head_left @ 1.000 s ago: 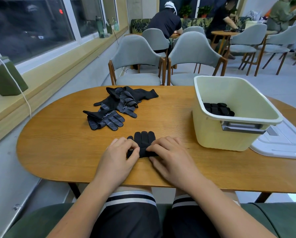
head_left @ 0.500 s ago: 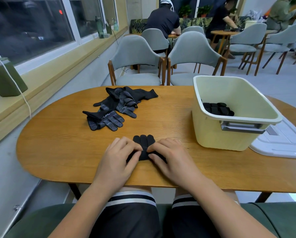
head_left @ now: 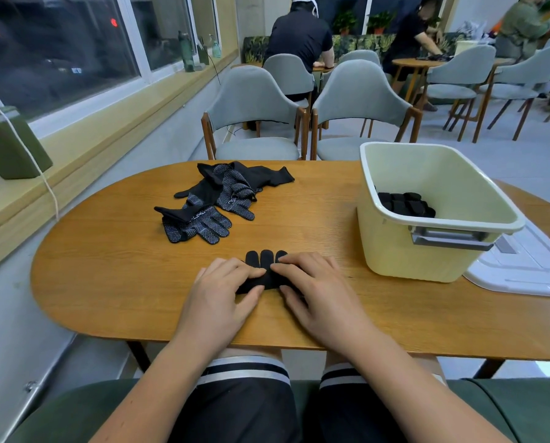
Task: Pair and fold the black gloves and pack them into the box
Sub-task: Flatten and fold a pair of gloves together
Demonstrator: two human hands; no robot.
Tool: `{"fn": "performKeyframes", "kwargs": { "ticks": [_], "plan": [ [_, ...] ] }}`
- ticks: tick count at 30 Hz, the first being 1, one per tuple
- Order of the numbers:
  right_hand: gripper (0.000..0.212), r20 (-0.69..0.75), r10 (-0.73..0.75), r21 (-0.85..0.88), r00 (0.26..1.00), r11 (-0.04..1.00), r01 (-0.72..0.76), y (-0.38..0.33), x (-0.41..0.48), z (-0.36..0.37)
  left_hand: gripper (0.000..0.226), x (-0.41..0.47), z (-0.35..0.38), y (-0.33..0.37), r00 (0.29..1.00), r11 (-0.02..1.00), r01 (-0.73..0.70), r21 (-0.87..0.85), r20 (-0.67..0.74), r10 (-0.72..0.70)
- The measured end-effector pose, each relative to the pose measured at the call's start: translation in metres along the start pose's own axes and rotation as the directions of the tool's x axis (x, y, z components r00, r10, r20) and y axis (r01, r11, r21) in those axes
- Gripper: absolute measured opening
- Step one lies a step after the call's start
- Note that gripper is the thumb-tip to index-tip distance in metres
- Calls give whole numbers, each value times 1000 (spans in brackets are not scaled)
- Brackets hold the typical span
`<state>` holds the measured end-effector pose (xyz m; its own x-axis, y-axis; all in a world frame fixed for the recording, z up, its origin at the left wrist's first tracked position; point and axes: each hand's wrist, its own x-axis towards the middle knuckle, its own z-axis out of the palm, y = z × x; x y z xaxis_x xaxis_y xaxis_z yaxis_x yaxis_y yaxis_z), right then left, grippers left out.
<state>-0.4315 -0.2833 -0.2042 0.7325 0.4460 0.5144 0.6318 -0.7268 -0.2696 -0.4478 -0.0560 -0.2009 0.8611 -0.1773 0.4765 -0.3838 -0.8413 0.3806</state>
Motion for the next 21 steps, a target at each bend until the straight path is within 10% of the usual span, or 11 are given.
{"fn": "performKeyframes", "kwargs": {
  "ticks": [21],
  "plan": [
    [27,2,59,-77,998,995,-59,6,18,2,24,19,6,-7,991,989,122,-88,59,-117]
  ]
}}
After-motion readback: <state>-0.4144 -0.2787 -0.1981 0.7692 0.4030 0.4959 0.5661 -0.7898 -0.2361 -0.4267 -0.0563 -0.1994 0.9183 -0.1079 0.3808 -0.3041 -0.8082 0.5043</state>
